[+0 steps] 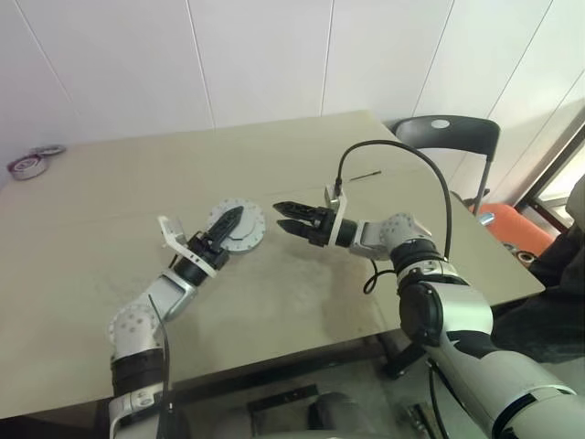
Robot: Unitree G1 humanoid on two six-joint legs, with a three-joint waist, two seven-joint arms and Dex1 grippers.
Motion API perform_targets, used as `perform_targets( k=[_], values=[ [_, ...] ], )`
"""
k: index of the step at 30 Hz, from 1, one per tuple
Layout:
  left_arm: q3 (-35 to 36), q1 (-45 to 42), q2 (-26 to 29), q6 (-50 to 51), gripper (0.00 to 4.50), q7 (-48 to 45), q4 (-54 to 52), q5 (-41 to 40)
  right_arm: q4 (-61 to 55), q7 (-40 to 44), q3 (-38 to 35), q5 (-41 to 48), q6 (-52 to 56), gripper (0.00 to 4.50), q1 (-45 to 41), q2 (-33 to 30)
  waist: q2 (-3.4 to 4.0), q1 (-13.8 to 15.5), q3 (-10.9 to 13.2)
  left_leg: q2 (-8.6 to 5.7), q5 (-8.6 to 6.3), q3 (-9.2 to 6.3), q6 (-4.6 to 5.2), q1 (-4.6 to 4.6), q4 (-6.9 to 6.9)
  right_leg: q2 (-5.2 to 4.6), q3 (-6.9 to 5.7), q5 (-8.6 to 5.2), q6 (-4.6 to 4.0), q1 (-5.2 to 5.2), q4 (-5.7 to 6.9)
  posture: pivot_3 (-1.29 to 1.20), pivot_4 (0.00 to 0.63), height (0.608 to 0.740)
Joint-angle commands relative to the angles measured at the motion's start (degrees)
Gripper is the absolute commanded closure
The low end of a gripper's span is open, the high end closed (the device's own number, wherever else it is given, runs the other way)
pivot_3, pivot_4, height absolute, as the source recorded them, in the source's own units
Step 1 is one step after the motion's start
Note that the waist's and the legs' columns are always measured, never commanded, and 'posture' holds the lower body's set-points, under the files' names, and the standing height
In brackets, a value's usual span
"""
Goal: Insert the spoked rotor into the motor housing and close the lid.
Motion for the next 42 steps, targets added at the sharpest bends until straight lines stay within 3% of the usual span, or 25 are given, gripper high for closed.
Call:
perform_targets(
  k=[1, 10, 15, 26, 42],
  values=[
    [2.7, 0.2, 1.6, -0.2, 1.79, 2.6, -5.7, -7.3, 0.5, -0.2, 0.2, -0.8, -0.8, 0.96, -1.5, -0.6, 0.00, 0.0, 0.0, 0.00, 0.00, 0.00, 0.00, 0.00, 0.00, 0.00, 0.01, 0.00, 0.00, 0.00, 0.00, 0.00, 0.000, 0.740],
    [2.8, 9.8, 2.5, -3.4, 1.79, 17.3, -16.6, -25.9, -0.6, 1.5, 3.2, -2.4, 1.4, 0.96, 0.6, 0.9, -0.02, 0.2, 0.0, 0.02, 0.00, -0.01, 0.00, -0.02, 0.03, -0.09, 0.05, 0.00, 0.00, 0.00, 0.01, 0.00, 0.000, 0.740],
    [6.6, 13.5, 8.2, -7.5, 1.79, 18.3, -18.5, -28.5, -0.8, 1.4, 4.1, -2.8, 1.0, 0.96, 1.3, 2.0, -0.01, -0.1, 0.0, 0.02, 0.01, -0.04, -0.01, 0.07, 0.09, -0.03, 0.01, 0.01, 0.00, 0.04, 0.11, 0.00, 0.000, 0.740],
    [8.8, 14.2, 14.2, -16.0, 1.79, 15.5, -14.6, -19.3, 1.3, 0.3, 3.7, -4.3, -1.7, 0.96, -0.2, 3.5, -0.02, 0.1, 0.0, -0.04, 0.02, -0.06, -0.03, 0.02, 0.12, -0.02, -0.02, 0.00, -0.01, 0.09, 0.02, 0.00, 0.000, 0.740],
    [16.1, 5.6, 27.2, -19.6, 1.79, 3.7, 14.0, -3.8, 1.8, -1.2, 3.4, -5.3, -2.8, 0.96, 0.1, 3.2, -0.05, 0.0, 0.0, -0.02, 0.02, -0.19, -0.03, 0.00, 0.08, 0.02, -0.20, 0.00, -0.01, 0.08, -0.01, 0.00, 0.000, 0.740]
  ],
)
